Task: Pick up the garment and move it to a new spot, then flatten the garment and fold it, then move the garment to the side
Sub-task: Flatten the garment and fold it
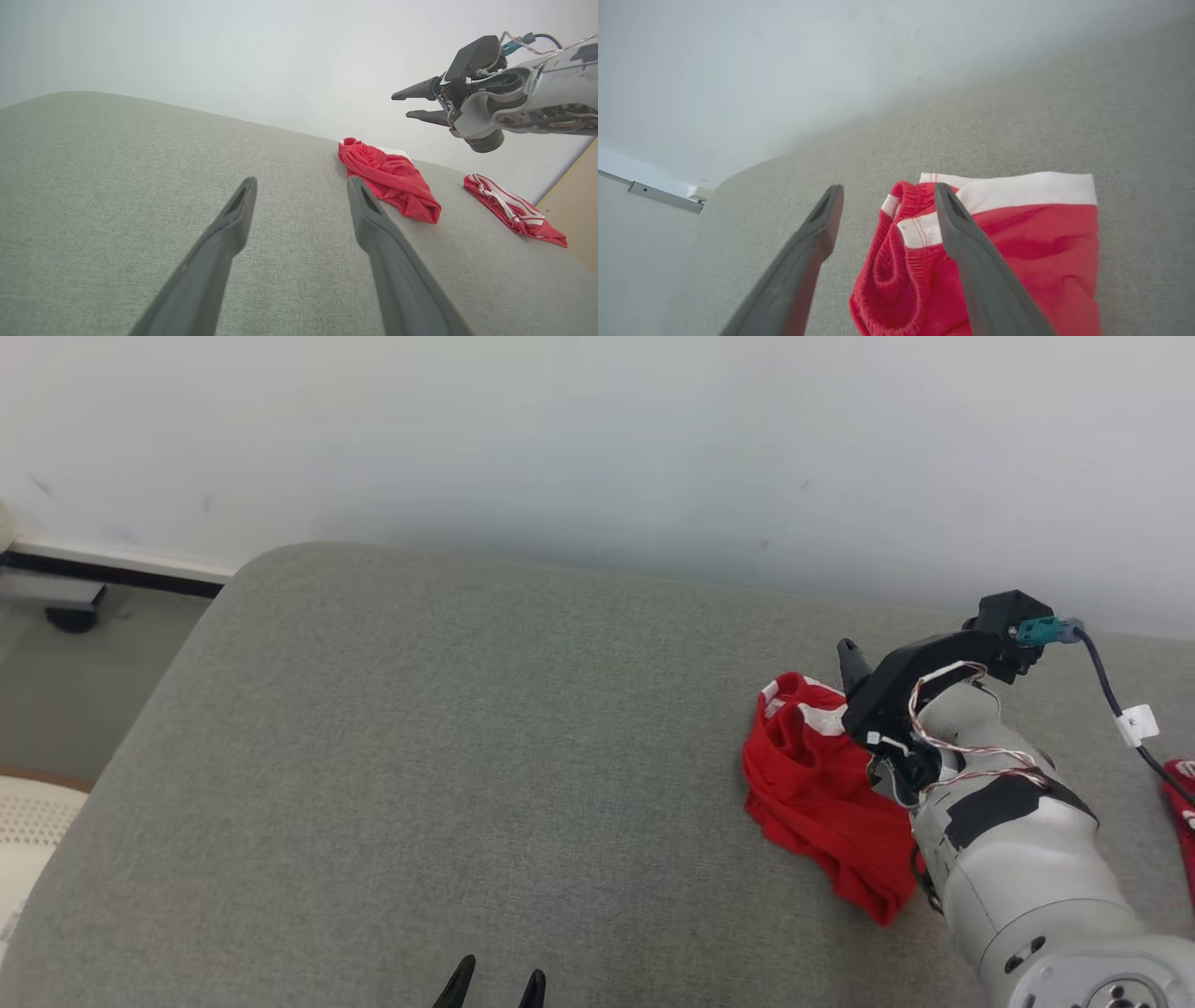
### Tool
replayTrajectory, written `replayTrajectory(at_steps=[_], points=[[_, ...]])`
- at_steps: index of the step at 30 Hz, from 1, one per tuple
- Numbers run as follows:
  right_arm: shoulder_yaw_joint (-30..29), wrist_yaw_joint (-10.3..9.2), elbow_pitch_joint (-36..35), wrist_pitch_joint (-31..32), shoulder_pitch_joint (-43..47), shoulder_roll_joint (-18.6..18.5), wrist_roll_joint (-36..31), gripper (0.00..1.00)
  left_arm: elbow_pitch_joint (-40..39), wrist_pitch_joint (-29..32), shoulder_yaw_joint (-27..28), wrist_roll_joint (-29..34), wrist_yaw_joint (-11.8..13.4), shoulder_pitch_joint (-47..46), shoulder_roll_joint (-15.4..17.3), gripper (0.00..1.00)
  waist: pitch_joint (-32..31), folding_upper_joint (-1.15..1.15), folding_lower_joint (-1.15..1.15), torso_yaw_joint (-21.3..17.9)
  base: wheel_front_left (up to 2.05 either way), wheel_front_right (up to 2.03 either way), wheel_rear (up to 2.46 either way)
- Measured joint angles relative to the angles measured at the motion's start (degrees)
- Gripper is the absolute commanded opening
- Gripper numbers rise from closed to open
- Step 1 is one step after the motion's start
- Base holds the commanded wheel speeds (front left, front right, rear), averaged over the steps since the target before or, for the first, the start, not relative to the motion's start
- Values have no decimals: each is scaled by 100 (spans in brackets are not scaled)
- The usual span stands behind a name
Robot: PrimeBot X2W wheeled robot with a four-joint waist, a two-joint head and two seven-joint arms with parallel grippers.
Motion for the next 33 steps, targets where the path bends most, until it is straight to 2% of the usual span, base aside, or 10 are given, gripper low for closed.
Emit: replayTrajectory(at_steps=[5,8,10,12,15,18,19,22,26,33], points=[[1569,0,3,-1102,469,1,679,100,29,0,271,-149,167,-1,1,100,-147,0,-1,-366,0,0,0],[2525,0,13,-1682,948,1,1038,100,104,0,544,-539,435,68,-5,100,-229,0,0,-603,0,0,0],[3027,0,-36,-1812,1244,7,1363,100,172,0,675,-666,591,91,-4,100,-285,0,0,-759,0,0,0],[3439,0,-538,-1826,1680,15,1696,100,215,0,782,-762,714,89,-8,100,-342,0,-1,-910,0,0,0],[4025,0,-2149,-1838,2569,0,2028,100,331,0,835,-751,780,89,-4,100,-427,0,0,-1119,0,0,0],[4154,0,-3435,-1839,3685,10,2025,100,435,0,937,-695,802,89,8,100,-503,0,0,-1296,0,0,0],[4154,0,-3435,-1839,3685,10,2025,100,435,0,937,-695,802,89,8,100,-503,0,0,-1296,0,0,0],[4194,0,-4470,-1759,4624,3,1965,100,539,0,995,-571,782,87,51,100,-601,0,-1,-1395,0,0,0],[4134,1,-5749,-1324,5627,15,1978,100,573,0,1051,-379,704,102,146,100,-724,-1,-1,-1428,0,0,0],[4096,0,-6981,-788,6540,13,1953,100,494,0,1158,-176,553,254,158,100,-757,-1,0,-1442,0,0,0]])
